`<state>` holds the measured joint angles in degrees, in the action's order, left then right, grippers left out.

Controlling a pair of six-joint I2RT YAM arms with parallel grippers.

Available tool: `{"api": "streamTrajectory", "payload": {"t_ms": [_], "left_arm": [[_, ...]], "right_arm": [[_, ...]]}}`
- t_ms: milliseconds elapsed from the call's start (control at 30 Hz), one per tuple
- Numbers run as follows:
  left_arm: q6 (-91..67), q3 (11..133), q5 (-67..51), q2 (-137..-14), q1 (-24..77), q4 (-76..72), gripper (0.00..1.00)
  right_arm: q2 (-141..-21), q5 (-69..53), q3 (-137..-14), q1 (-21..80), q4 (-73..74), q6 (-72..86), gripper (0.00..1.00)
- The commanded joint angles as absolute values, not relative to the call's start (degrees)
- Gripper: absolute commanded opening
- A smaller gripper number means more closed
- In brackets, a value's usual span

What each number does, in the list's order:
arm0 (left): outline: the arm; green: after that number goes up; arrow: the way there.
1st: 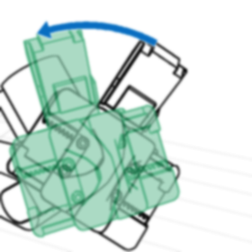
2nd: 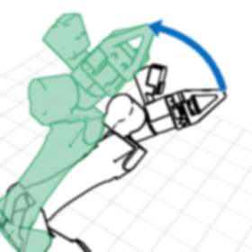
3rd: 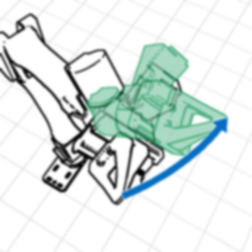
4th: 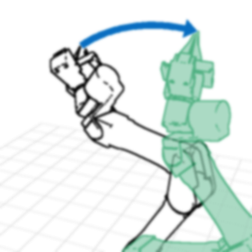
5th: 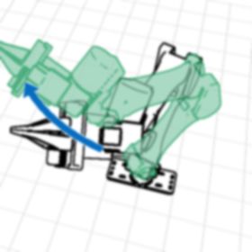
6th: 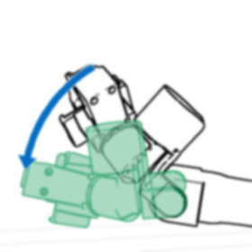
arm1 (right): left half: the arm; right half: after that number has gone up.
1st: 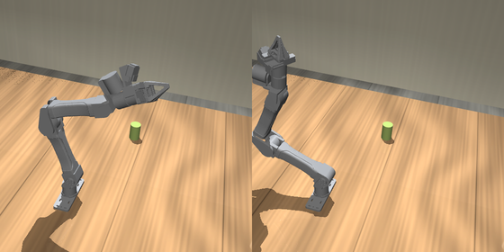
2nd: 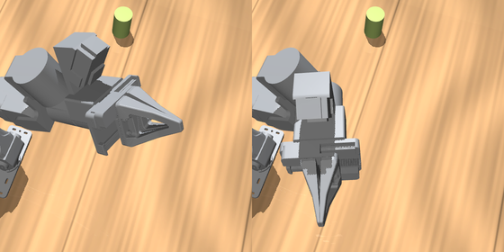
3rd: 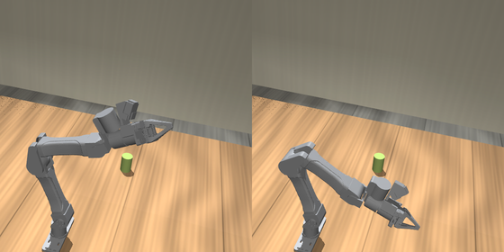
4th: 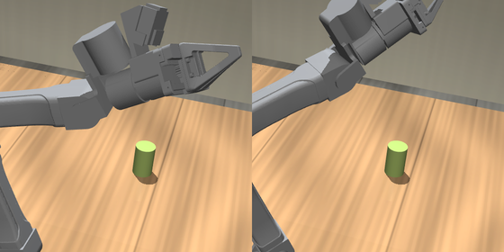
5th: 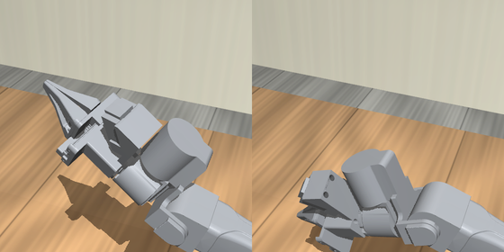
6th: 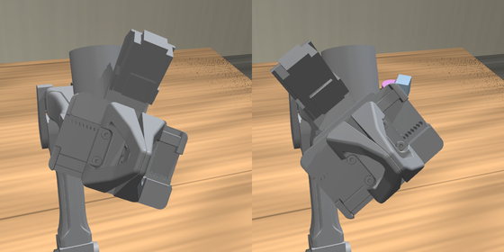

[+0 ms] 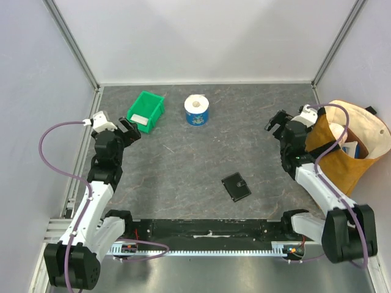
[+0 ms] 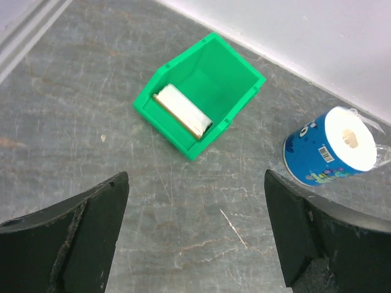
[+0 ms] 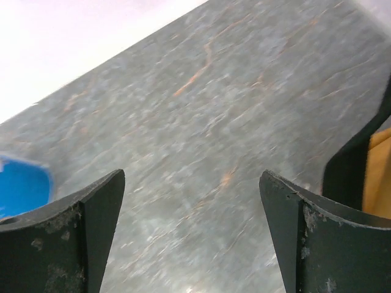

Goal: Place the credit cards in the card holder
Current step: Move the card holder to the center of the board.

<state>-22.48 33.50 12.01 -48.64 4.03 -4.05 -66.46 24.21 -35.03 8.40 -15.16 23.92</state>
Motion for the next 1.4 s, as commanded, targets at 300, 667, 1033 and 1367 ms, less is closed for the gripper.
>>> {"api": "streamTrajectory", "payload": {"t_ms": [300,667,1033,1367], "left_arm": [[-33.1,34.4,-1.9,-47.0,4.2,4.8,0.98],[-22.3,35.8,-15.4,-58.3,19.1,4.1,0.94],[-24.6,31.6,-18.1,-66.1,32.1,-1.9,0.88],[-31.4,25.1,-14.7,-64.4,33.3,-3.3,0.83]], "right_arm": [[-53.3,-9.1,-32.1,11.1,12.8,34.1,0.96],[-51.8,2.4,-26.8,26.8,23.2,46.8,0.86],[-61.1,5.0,-24.3,38.9,19.4,51.5,0.64],[-80.5,10.0,-32.8,55.8,4.4,64.1,0.57]]}}
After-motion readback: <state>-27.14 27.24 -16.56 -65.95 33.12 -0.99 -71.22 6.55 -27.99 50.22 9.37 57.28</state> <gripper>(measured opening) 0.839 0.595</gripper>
